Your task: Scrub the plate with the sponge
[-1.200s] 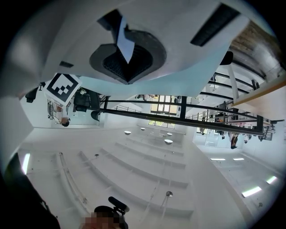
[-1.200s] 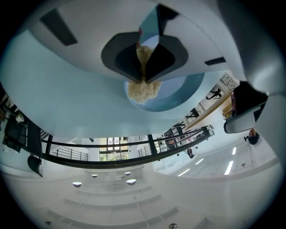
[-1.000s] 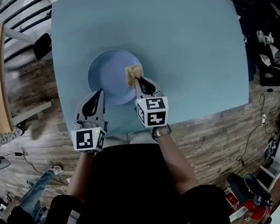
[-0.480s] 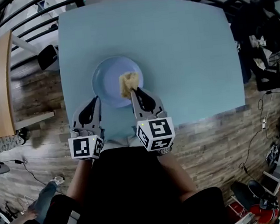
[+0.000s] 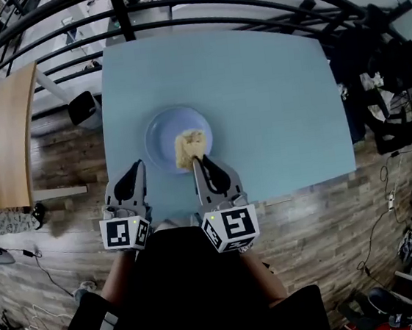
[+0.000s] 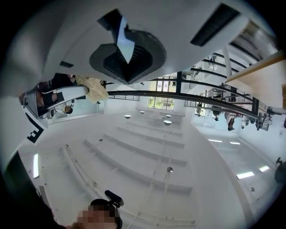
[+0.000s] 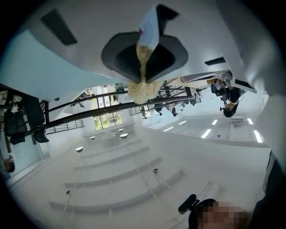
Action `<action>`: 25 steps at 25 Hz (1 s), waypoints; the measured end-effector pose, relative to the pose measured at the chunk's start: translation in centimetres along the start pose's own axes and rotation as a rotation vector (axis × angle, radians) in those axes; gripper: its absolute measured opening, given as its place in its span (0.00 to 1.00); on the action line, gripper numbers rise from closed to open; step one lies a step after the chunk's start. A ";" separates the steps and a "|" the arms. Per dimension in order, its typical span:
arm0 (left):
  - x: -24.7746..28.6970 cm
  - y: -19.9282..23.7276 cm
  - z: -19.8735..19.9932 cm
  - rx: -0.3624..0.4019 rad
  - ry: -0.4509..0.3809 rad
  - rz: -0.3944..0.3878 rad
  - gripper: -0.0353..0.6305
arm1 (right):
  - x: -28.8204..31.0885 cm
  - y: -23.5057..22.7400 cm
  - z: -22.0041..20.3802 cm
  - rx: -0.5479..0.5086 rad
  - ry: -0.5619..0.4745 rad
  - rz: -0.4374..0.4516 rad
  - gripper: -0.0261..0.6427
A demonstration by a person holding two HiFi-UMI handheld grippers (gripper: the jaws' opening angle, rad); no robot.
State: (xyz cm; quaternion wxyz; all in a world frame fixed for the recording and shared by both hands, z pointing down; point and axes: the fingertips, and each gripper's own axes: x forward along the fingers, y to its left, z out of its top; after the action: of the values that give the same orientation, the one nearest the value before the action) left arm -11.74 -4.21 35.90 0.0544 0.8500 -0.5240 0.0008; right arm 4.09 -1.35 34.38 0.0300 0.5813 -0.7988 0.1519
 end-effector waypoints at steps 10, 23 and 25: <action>-2.3 -0.6 4.9 0.012 -0.082 0.038 0.06 | -2.5 1.4 5.0 -0.058 -0.140 0.020 0.09; -1.7 -2.4 7.2 0.039 -0.126 0.063 0.06 | -4.2 1.6 7.4 -0.084 -0.224 0.064 0.09; -1.7 -2.7 7.4 0.041 -0.138 0.061 0.06 | -4.4 1.6 7.7 -0.090 -0.237 0.062 0.09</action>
State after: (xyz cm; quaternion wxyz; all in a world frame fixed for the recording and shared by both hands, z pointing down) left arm -10.51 -2.22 28.19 0.0009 0.8326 -0.5520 -0.0455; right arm 5.03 0.98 25.73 -0.0433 0.5682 -0.8204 0.0472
